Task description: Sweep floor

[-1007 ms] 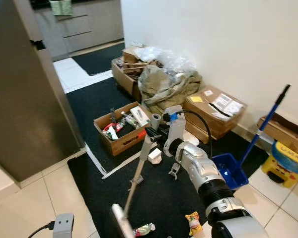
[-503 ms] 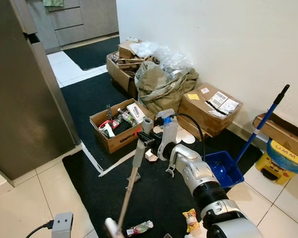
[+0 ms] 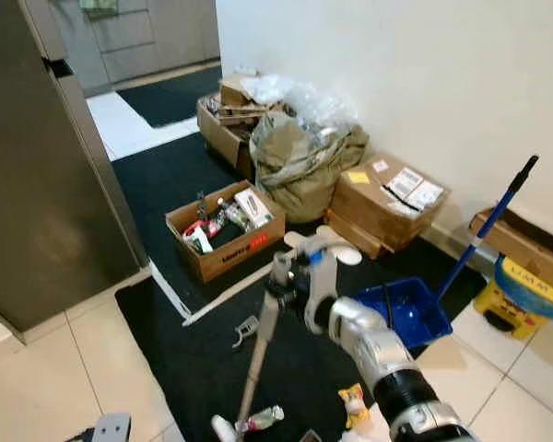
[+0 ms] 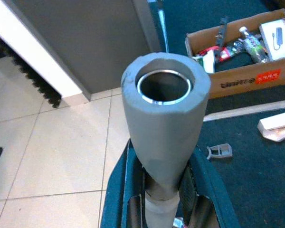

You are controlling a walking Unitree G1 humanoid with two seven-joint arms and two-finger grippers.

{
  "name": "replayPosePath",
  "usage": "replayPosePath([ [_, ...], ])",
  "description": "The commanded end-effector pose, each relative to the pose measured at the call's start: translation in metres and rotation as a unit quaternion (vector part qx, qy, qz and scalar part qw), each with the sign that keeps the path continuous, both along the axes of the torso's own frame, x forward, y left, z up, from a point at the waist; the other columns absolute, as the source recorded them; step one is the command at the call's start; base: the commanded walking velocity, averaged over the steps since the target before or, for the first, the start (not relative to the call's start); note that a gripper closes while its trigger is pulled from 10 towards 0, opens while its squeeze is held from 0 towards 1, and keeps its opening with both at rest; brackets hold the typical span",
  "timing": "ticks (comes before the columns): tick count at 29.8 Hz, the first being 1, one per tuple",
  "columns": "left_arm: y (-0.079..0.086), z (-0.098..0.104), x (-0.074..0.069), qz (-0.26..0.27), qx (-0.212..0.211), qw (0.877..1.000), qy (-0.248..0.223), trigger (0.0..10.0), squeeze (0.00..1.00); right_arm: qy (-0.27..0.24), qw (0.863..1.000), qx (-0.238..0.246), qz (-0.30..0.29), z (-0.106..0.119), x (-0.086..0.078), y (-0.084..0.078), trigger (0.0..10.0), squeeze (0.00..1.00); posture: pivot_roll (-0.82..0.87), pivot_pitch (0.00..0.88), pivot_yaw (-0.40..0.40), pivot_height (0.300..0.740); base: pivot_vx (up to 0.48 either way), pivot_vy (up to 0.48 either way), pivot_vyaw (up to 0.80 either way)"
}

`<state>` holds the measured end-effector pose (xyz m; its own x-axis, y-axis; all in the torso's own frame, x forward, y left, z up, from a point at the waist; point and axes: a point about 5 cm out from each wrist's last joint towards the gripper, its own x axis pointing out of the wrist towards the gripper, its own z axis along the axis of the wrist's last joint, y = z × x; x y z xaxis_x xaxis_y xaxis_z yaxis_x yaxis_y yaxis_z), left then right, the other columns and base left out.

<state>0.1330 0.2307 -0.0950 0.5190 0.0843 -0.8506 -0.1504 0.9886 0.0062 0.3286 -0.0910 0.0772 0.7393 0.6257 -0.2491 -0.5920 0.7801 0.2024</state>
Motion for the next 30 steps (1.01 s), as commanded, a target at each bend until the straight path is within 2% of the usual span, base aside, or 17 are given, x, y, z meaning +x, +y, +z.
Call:
replayPosePath([
  [1, 0.008, -0.001, -0.009, -0.009, 0.012, 1.0, 0.011, 10.0, 0.0, -0.039, 0.998, 0.048, -0.027, 0.015, 0.006, 0.003, 10.0, 0.0, 0.04, 0.142, 0.029, 0.74, 0.0, 0.0, 0.0],
  [4, 0.013, -0.002, -0.019, -0.018, 0.015, 1.0, 0.021, 10.0, 0.0, -0.089, 0.992, 0.044, -0.078, 0.022, 0.013, -0.007, 10.0, 0.0, 0.06, 0.184, 0.059, 0.74, 0.0, 0.0, 0.0],
  [6, 0.013, -0.002, -0.019, -0.018, 0.015, 1.0, 0.021, 10.0, 0.0, -0.089, 0.992, 0.044, -0.078, 0.022, 0.013, -0.007, 10.0, 0.0, 0.06, 0.184, 0.059, 0.74, 0.0, 0.0, 0.0],
  [7, 0.016, -0.002, -0.023, -0.021, 0.017, 0.999, 0.024, 10.0, 0.0, -0.109, 0.99, 0.027, -0.087, 0.024, 0.013, -0.009, 10.0, 0.0, 0.07, 0.199, 0.069, 0.74, 0.0, 0.0, 0.0],
  [8, 0.021, -0.002, -0.027, -0.023, 0.02, 0.999, 0.023, 10.0, 0.0, -0.154, 0.983, -0.031, -0.099, 0.029, 0.016, -0.018, 10.0, 0.0, 0.08, 0.223, 0.081, 0.74, 0.0, 0.0, 0.0],
  [10, 0.028, 0.0, -0.029, -0.025, 0.024, 0.999, 0.019, 10.0, 0.0, -0.221, 0.963, -0.109, -0.108, 0.04, 0.019, -0.032, 10.0, 0.0, 0.09, 0.227, 0.083, 0.74, 0.0, 0.0, 0.0],
  [15, 0.032, 0.003, -0.025, -0.025, 0.026, 0.999, 0.01, 10.0, 0.0, -0.288, 0.933, -0.188, -0.101, 0.059, 0.026, -0.05, 10.0, 0.0, 0.09, 0.226, 0.09, 0.74, 0.0, 0.0, 0.0],
  [16, 0.032, 0.003, -0.025, -0.025, 0.026, 0.999, 0.01, 10.0, 0.0, -0.288, 0.933, -0.188, -0.101, 0.059, 0.026, -0.05, 10.0, 0.0, 0.09, 0.226, 0.09, 0.74, 0.0, 0.0, 0.0],
  [21, 0.033, 0.004, -0.023, -0.025, 0.026, 0.999, 0.007, 10.0, 0.0, -0.315, 0.913, -0.233, -0.111, 0.073, 0.033, -0.065, 10.0, 0.0, 0.09, 0.22, 0.092, 0.74, 0.0, 0.0, 0.0],
  [22, 0.033, 0.004, -0.023, -0.026, 0.026, 0.999, 0.007, 10.0, 0.0, -0.334, 0.903, -0.238, -0.129, 0.081, 0.036, -0.071, 10.0, 0.0, 0.09, 0.217, 0.093, 0.74, 0.0, 0.0, 0.0],
  [23, 0.033, 0.004, -0.023, -0.026, 0.026, 0.999, 0.007, 10.0, 0.0, -0.334, 0.903, -0.238, -0.129, 0.081, 0.036, -0.071, 10.0, 0.0, 0.09, 0.217, 0.093, 0.74, 0.0, 0.0, 0.0],
  [25, 0.033, 0.004, -0.023, -0.027, 0.026, 0.999, 0.006, 10.0, 0.0, -0.382, 0.879, -0.241, -0.152, 0.1, 0.038, -0.079, 10.0, 0.0, 0.09, 0.215, 0.095, 0.74, 0.0, 0.0, 0.0],
  [26, 0.033, 0.004, -0.023, -0.027, 0.026, 0.999, 0.006, 10.0, 0.0, -0.382, 0.879, -0.241, -0.152, 0.1, 0.038, -0.079, 10.0, 0.0, 0.09, 0.215, 0.095, 0.74, 0.0, 0.0, 0.0],
  [27, 0.034, 0.005, -0.023, -0.028, 0.026, 0.999, 0.006, 10.0, 0.0, -0.406, 0.867, -0.244, -0.154, 0.108, 0.038, -0.079, 10.0, 0.0, 0.09, 0.213, 0.097, 0.74, 0.0, 0.0, 0.0],
  [28, 0.034, 0.005, -0.023, -0.028, 0.026, 0.999, 0.006, 10.0, 0.0, -0.406, 0.867, -0.244, -0.154, 0.108, 0.038, -0.079, 10.0, 0.0, 0.09, 0.213, 0.097, 0.74, 0.0, 0.0, 0.0],
  [29, 0.034, 0.005, -0.022, -0.029, 0.026, 0.999, 0.005, 10.0, 0.0, -0.425, 0.857, -0.252, -0.149, 0.115, 0.038, -0.078, 10.0, 0.0, 0.09, 0.21, 0.097, 0.74, 0.0, 0.0, 0.0],
  [30, 0.034, 0.005, -0.022, -0.029, 0.026, 0.999, 0.005, 10.0, 0.0, -0.425, 0.857, -0.252, -0.149, 0.115, 0.038, -0.078, 10.0, 0.0, 0.09, 0.21, 0.097, 0.74, 0.0, 0.0, 0.0],
])
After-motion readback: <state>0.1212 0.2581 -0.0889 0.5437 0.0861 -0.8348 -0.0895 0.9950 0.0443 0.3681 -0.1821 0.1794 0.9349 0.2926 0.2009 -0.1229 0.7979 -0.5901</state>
